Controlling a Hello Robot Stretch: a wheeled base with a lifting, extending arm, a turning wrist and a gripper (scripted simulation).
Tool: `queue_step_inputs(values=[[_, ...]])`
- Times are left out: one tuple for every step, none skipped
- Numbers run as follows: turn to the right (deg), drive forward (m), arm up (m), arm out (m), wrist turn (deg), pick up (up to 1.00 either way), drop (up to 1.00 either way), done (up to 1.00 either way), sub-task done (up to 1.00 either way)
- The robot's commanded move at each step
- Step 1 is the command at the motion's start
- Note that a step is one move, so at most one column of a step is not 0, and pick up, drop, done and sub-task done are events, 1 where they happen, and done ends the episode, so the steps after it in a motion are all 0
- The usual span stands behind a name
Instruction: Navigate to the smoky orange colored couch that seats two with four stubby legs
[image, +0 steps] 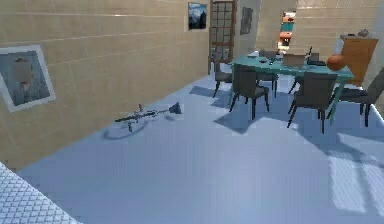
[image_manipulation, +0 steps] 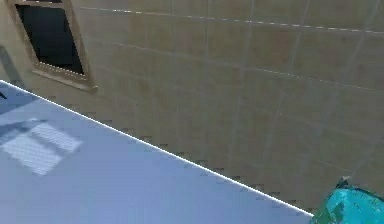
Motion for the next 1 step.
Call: queue_step_inputs(values=[[27.0,0.0,0.0,0.0,0.0,0.0,0.0,0.0,0.0]])
